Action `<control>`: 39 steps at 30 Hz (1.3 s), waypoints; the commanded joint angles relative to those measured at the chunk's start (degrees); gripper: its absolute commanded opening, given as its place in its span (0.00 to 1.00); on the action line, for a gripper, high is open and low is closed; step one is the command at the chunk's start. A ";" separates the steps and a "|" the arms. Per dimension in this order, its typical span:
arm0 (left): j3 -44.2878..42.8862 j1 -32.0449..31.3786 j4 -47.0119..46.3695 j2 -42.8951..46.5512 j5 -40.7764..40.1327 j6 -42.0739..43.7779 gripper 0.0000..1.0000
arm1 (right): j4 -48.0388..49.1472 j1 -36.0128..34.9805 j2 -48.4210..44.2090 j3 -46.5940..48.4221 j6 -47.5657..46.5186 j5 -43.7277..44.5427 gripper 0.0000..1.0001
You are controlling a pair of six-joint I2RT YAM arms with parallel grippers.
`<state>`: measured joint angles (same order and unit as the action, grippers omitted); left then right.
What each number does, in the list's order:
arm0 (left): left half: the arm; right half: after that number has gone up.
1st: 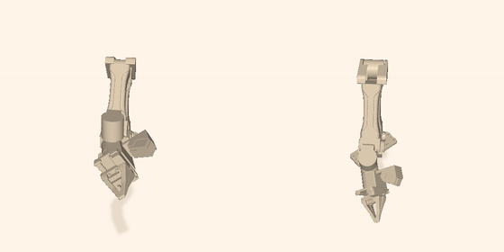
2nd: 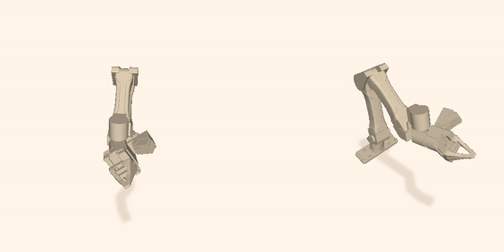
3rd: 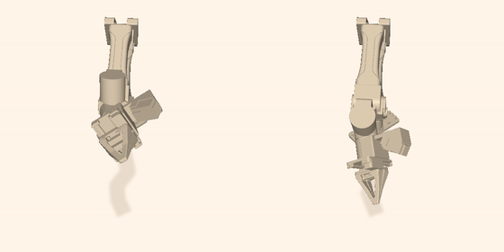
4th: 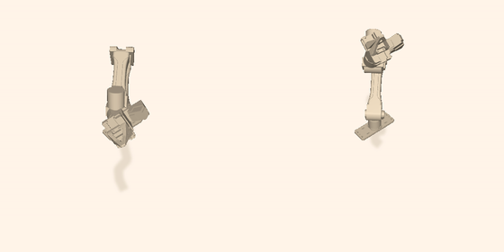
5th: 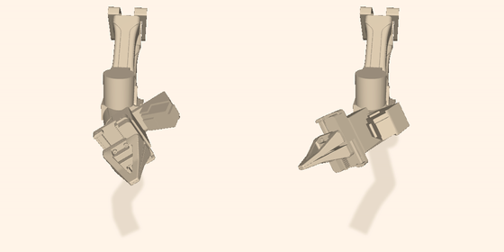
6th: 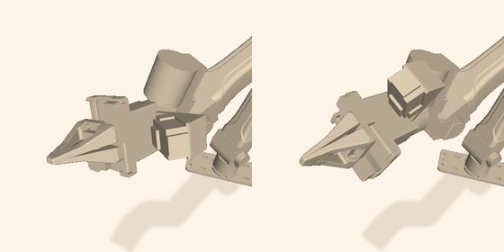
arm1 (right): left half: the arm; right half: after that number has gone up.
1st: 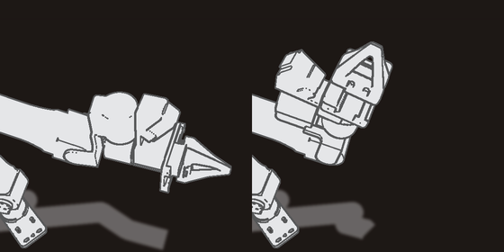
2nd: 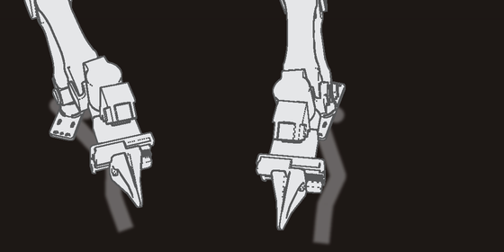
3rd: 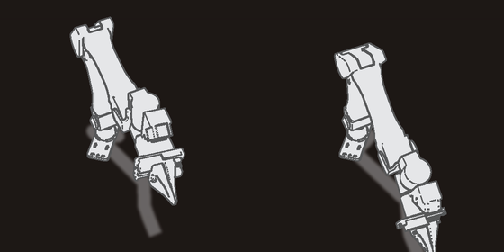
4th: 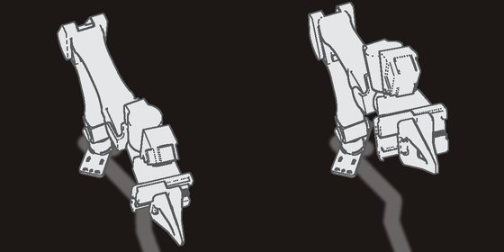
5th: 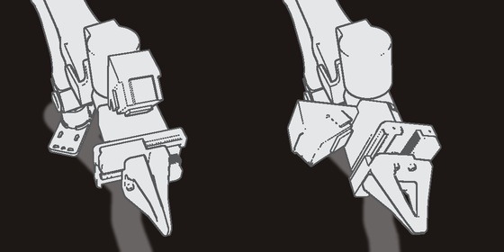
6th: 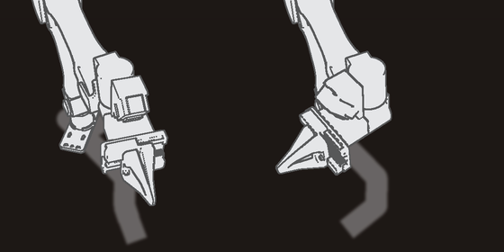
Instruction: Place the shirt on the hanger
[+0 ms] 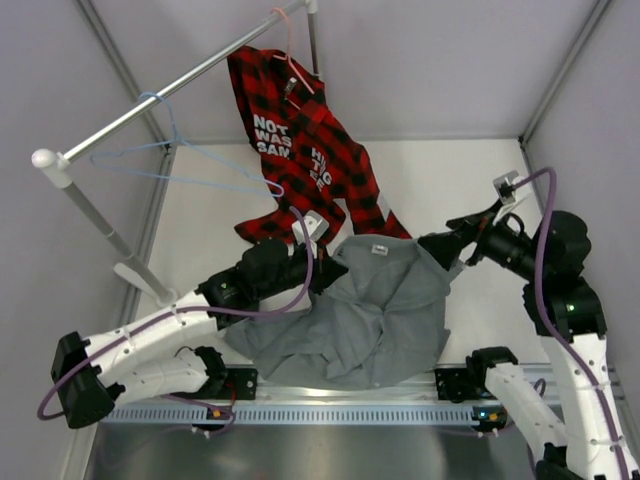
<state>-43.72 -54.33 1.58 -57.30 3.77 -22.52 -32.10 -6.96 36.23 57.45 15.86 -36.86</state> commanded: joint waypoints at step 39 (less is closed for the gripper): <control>-13.79 -0.17 20.12 7.98 -18.42 5.32 0.98 | 42.30 -34.79 -3.60 -21.41 -20.87 23.85 0.00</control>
<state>-61.56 -54.48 21.69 -53.36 8.62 -14.68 3.33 -41.74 36.56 37.23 -7.22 -16.29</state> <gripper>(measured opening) 0.982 0.005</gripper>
